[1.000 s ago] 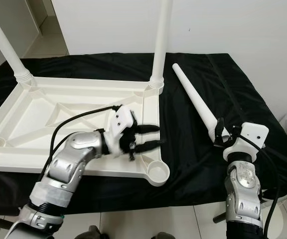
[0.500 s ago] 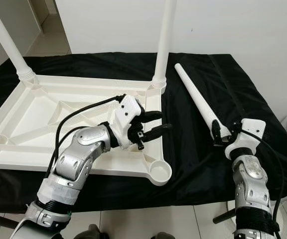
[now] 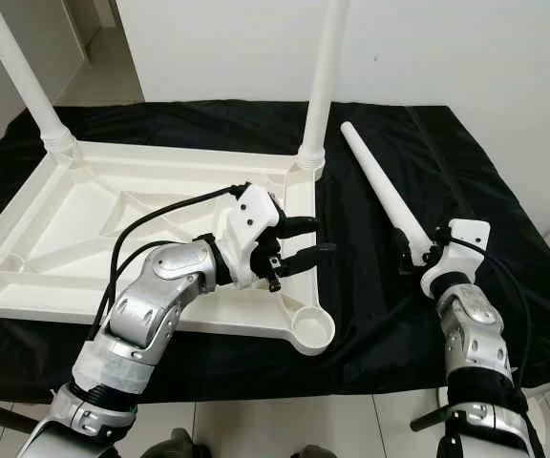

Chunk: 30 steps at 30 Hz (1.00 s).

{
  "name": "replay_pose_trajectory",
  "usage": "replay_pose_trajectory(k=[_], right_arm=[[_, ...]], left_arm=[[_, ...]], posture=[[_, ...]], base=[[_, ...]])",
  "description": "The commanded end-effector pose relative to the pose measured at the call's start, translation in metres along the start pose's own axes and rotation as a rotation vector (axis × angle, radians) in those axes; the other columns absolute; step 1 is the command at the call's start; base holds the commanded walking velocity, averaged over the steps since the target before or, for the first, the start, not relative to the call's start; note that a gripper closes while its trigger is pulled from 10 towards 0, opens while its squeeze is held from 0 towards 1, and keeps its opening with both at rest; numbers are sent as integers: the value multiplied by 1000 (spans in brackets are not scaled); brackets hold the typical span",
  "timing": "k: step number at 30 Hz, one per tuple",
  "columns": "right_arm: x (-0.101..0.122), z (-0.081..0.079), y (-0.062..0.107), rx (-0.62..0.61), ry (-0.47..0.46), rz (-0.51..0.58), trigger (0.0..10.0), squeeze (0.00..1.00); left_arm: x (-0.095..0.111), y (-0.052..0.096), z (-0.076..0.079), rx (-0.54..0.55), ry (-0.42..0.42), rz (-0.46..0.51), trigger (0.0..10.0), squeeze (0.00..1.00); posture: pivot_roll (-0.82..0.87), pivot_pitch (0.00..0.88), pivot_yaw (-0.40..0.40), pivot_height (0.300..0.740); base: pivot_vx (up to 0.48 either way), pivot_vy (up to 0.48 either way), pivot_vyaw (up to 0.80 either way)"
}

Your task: Building children table

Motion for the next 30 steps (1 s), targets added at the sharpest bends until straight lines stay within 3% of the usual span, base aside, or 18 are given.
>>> replay_pose_trajectory(k=[1,8,25,26,27,28,30], right_arm=[[-5,-1,-1,9,1,-30,10000,0],[-18,0,-1,47,11,-107,10000,0],[-22,-6,-7,80,-14,-129,9961,0],[-23,-6,-7,82,-19,-135,6078,0],[-23,-6,-7,82,-19,-135,6078,0],[-25,-6,-6,88,-16,-143,3608,0],[-28,-6,-5,96,-16,-157,3608,0]], left_arm=[[4,-1,-6,60,-23,-8,10000,0],[8,-1,-4,51,-52,4,10000,0],[12,-5,-16,102,-69,16,10000,0],[14,-4,-21,120,-79,21,10000,0],[14,-4,-21,120,-79,21,10000,0],[16,-4,-24,131,-88,25,10000,0],[17,-5,-25,136,-91,26,10000,0]], posture=[[21,12,-8,740],[26,43,-37,740],[19,64,-44,740],[19,62,-38,740],[19,62,-38,740],[19,61,-37,740],[16,57,-30,740]], base=[[0,0,0],[0,0,0],[0,0,0],[0,0,0],[0,0,0],[0,0,0],[0,0,0]])
Point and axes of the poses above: a point about 5 cm out from each wrist's last joint towards the gripper, its own y axis pointing back from the gripper into the wrist, its own x axis along the axis of the wrist's last joint, z = x × y, the point moved 4 cm from there along -y, pointing out of the wrist towards the gripper, and after that the axes turned 7 degrees about -y, right-handed, at the moved point
